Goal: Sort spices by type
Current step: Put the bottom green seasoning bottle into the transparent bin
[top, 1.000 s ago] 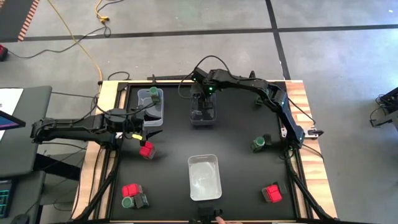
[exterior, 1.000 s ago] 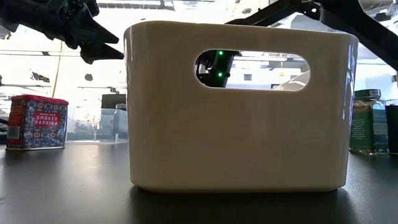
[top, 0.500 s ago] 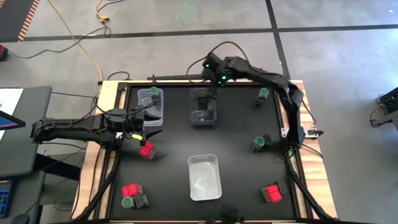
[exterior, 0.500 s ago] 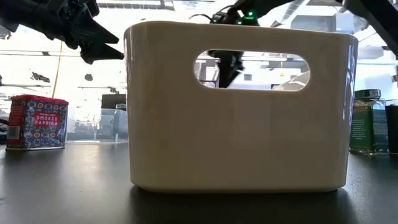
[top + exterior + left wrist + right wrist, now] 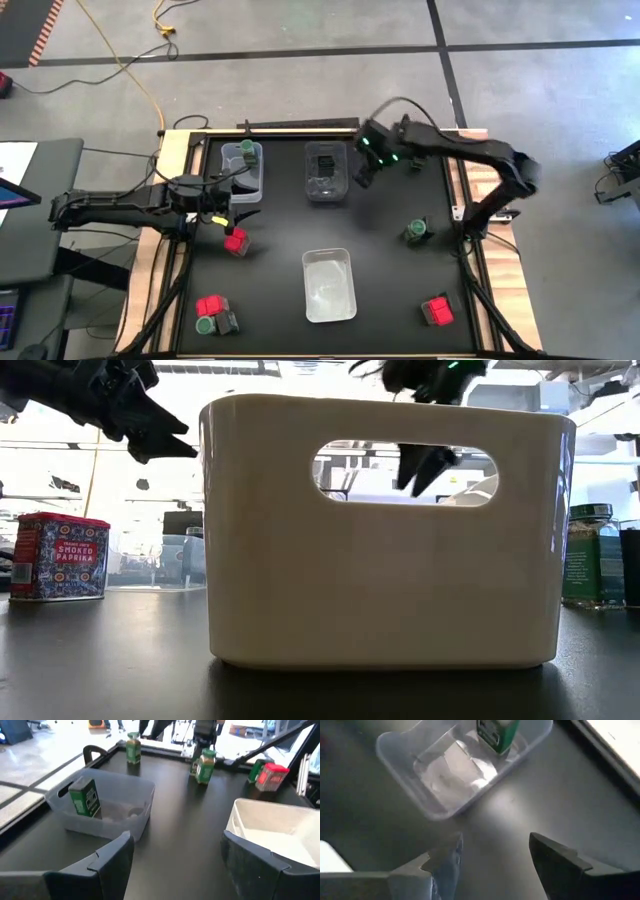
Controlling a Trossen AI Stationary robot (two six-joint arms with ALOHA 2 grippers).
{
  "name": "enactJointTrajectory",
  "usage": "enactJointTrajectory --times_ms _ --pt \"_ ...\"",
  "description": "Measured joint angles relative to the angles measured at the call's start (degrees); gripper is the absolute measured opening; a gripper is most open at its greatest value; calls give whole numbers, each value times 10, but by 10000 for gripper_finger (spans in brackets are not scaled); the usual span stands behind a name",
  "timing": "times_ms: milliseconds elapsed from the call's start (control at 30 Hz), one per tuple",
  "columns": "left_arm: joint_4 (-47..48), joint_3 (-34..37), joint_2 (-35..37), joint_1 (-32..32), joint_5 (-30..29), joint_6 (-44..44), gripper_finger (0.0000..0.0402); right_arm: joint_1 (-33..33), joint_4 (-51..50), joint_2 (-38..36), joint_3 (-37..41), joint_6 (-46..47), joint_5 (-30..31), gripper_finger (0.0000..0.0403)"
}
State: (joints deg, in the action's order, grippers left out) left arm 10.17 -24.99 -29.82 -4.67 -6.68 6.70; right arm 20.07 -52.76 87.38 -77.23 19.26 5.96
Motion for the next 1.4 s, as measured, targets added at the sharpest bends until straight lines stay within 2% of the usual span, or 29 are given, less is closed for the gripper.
enactJointTrajectory --times_ms 167,333,600,667,900,1033,1133,1233,1400 --pt "9 1 0 0 0 -19 282 -91 19 -107 93 149 96 260" --pt "-6 1 0 0 0 -40 281 -183 19 -185 149 276 168 260" --pt "-1 0 -6 2 -1 22 281 -305 -1 -268 219 401 263 260" --pt "9 -12 -17 11 -17 42 281 -325 -8 -286 237 424 286 260" --pt "69 -107 -121 77 -118 75 281 -338 -14 -345 284 416 300 260" --pt "121 -185 -210 116 -175 132 281 -338 -29 -378 290 386 300 260" --pt "166 -244 -276 140 -195 181 281 -338 -43 -411 290 360 300 260" --pt "228 -306 -339 160 -215 257 281 -338 -46 -447 290 331 300 260" --pt "363 -400 -423 190 -219 454 281 -338 -47 -495 290 283 300 260"
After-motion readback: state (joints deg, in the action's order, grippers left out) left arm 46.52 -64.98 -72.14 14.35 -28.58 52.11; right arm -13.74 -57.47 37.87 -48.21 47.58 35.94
